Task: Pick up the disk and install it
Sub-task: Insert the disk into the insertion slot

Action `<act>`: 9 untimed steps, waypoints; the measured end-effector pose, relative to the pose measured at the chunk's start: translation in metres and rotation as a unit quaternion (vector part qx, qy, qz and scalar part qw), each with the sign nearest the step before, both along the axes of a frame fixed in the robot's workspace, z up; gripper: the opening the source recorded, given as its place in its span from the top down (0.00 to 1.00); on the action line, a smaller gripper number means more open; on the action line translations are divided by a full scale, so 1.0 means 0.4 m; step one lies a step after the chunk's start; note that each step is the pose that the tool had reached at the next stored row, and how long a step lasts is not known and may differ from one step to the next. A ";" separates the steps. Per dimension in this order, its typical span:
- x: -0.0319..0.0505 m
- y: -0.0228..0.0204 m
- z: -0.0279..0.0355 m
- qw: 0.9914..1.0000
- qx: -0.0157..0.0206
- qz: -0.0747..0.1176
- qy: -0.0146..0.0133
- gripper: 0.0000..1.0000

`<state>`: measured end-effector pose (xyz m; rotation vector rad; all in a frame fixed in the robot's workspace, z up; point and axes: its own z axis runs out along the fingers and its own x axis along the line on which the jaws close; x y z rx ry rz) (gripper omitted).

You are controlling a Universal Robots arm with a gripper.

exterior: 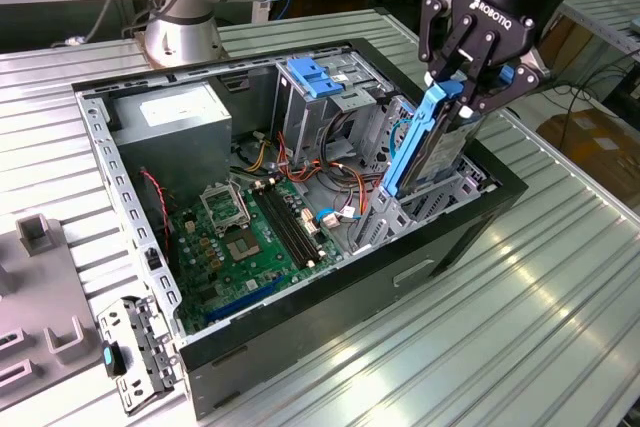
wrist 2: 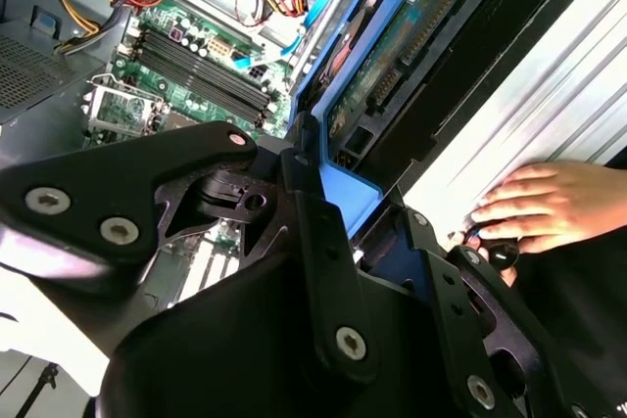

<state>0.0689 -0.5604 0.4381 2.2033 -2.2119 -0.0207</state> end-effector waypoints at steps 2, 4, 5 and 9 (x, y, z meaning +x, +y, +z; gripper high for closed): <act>0.000 0.000 -0.003 1.000 0.000 0.000 0.000 0.63; 0.000 0.000 -0.008 1.000 0.000 0.000 0.000 0.63; 0.001 0.000 -0.009 1.000 0.000 0.000 0.000 0.63; 0.001 0.000 -0.012 1.000 0.000 0.000 0.000 0.63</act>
